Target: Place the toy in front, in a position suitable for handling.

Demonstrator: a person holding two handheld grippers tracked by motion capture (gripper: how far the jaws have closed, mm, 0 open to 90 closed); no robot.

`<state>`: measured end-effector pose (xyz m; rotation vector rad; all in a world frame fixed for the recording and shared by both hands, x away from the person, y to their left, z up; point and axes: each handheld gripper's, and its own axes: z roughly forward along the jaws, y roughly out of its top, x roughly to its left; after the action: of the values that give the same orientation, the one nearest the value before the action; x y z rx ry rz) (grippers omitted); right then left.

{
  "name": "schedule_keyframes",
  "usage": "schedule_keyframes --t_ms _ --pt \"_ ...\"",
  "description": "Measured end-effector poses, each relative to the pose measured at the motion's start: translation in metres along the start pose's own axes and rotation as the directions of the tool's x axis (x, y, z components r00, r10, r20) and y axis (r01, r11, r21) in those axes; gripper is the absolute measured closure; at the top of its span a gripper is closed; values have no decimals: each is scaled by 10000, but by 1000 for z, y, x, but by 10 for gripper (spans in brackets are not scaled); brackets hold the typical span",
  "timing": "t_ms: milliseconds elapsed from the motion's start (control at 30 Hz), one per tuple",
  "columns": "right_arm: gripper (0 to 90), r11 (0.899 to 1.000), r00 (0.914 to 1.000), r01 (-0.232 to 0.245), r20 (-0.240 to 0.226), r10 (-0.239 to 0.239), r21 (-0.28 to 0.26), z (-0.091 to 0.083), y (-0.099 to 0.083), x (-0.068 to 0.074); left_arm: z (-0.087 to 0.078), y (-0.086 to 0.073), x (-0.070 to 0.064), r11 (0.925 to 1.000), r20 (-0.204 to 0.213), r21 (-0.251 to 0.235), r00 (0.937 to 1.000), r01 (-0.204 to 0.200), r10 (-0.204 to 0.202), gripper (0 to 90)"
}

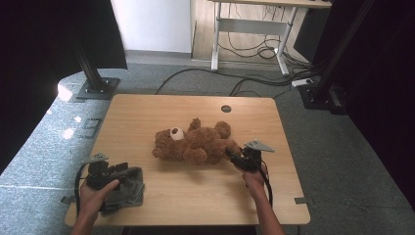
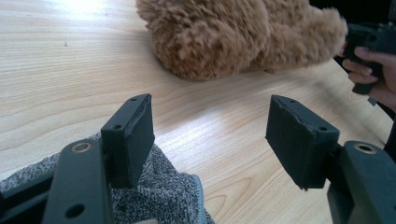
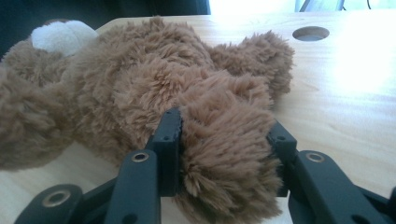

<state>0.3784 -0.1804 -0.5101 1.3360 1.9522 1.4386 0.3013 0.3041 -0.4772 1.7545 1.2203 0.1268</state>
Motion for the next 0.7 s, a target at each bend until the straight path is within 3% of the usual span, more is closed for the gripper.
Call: schedule_keyframes --t_ms 167,533,700 --pt "597 9999 9999 131 51 -130 -83 -11 -13 8 0 0 1 10000 -28 12 10000 17 -17 317" --pt "599 9999 10000 65 -67 -66 -155 -27 -23 13 -4 0 4 9999 -38 92 10000 59 -59 315" --pt "602 9998 9999 54 -133 -57 -191 -37 -28 16 -5 -2 8 9993 -483 385 9988 -3 22 310"
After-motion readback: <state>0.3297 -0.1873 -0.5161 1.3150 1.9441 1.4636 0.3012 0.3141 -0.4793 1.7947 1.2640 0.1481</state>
